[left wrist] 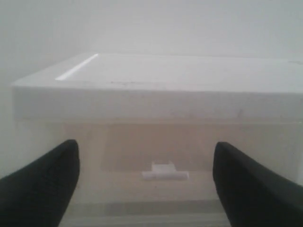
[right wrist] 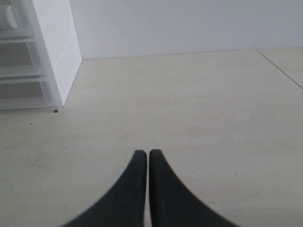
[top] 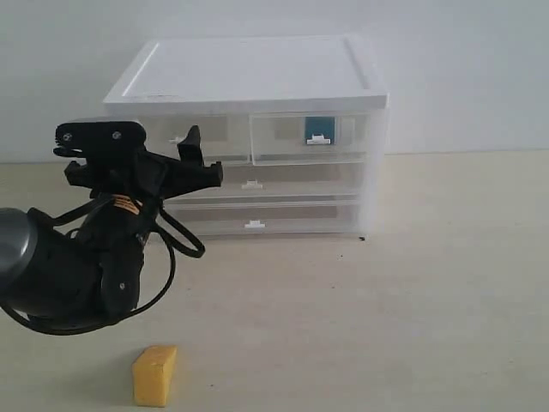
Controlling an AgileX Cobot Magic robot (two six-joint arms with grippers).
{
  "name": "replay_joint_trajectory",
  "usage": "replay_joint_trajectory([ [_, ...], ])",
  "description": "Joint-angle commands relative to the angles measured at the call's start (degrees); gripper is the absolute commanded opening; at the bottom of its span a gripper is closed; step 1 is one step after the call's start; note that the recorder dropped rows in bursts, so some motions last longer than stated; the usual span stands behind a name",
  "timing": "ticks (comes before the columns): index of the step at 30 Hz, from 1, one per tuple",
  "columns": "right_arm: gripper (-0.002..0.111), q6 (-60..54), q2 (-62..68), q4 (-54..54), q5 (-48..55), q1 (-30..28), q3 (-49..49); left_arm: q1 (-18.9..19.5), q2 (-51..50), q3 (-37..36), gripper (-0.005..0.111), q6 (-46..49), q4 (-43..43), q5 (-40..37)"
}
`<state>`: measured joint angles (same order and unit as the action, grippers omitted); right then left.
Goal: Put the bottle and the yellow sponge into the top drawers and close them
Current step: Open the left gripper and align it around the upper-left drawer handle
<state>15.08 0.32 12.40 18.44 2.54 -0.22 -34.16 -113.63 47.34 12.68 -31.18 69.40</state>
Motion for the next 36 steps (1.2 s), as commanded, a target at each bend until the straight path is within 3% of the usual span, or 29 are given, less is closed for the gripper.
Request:
replay_joint_trajectory([
  [1,0.0,-0.18,-0.32,-0.13,-0.1,-0.25,0.22,1.0,-1.73,0.71,0.072,0.44,0.98,0.57],
  [15,0.0,-0.18,-0.32,-0.13,-0.1,-0.25,0.22,1.35,-3.02,4.49,0.072,1.04,2.4,0.57],
  [26,0.0,-0.18,-0.32,-0.13,-0.1,-0.25,0.22,1.86,-4.05,6.06,0.072,1.3,1.45,-4.01],
  [32,0.0,-0.18,-0.32,-0.13,-0.1,-0.25,0.22,1.86,-6.0,6.06,0.054,1.08,0.6,-4.46],
  [36,0.0,-0.18,-0.32,-0.13,-0.1,-0.25,0.22,1.86,-6.0,6.06,0.052,1.07,0.6,-1.86],
])
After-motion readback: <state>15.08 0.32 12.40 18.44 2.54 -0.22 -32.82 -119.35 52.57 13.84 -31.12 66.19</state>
